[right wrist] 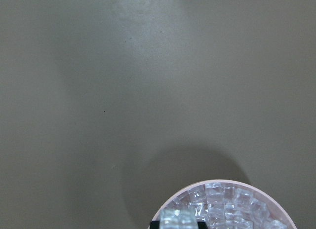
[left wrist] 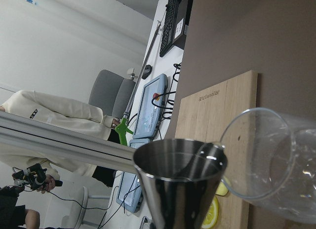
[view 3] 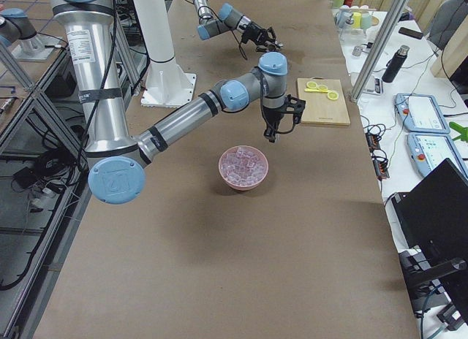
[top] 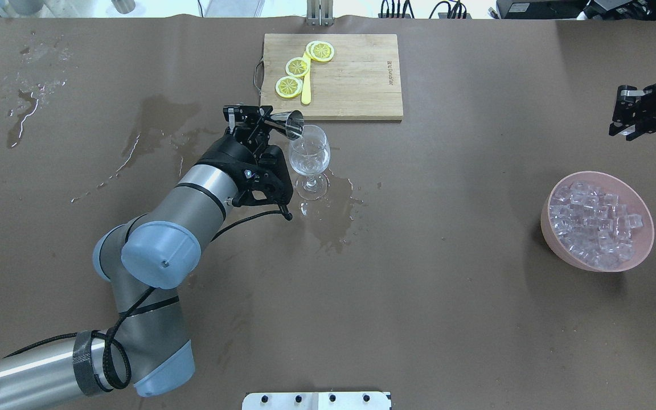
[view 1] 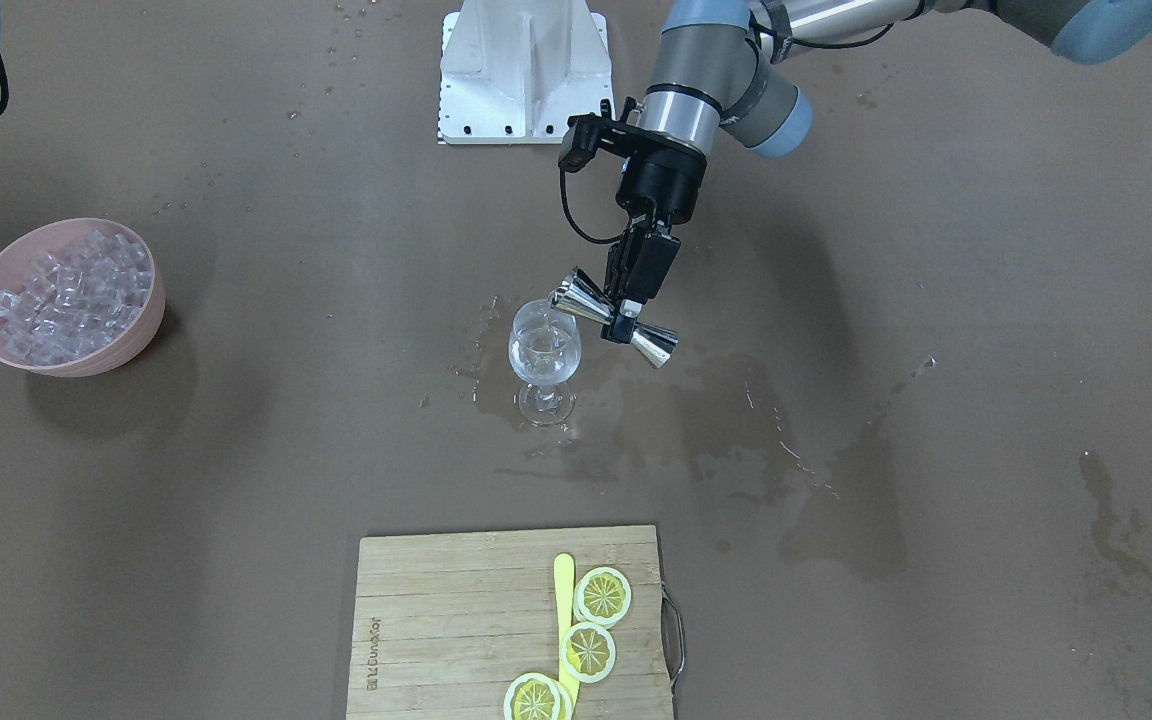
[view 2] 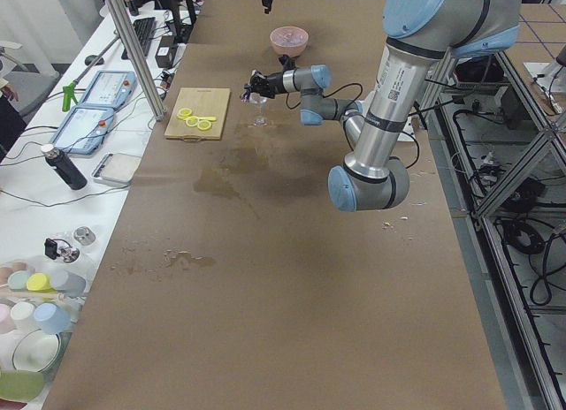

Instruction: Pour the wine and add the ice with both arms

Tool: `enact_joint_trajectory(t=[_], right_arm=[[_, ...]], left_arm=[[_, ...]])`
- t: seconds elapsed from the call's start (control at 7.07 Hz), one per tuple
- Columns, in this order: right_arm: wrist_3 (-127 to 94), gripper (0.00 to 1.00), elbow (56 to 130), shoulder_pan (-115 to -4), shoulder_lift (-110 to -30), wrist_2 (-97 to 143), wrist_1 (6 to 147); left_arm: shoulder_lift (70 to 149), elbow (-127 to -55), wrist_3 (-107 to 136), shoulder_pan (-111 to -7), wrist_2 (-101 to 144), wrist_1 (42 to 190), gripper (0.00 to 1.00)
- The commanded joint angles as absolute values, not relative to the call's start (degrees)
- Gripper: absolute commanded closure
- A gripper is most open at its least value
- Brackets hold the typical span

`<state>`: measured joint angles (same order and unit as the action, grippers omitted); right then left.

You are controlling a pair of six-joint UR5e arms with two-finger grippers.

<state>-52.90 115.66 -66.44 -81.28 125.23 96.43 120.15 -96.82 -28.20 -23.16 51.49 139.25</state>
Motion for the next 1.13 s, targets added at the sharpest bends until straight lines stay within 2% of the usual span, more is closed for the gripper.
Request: enact_joint_trajectory(t=[0.0, 0.57, 0.99], right_arm=[[-52.9, 0.83, 115.5, -66.2, -81.0, 124.6, 96.5], [-52.9, 0.83, 115.7, -66.2, -80.9, 124.5, 96.4], [-52.8, 0.83, 116.1, -66.4, -77.0, 124.7, 96.4]], left_arm=[[120.1, -96.7, -29.6, -23.3, 50.4, 139.0, 1.00], [121.9, -96.7, -34.1, -23.5, 48.4, 134.3, 1.00], [123.2, -96.7, -37.8, -23.5, 47.7, 131.5, 1.00]])
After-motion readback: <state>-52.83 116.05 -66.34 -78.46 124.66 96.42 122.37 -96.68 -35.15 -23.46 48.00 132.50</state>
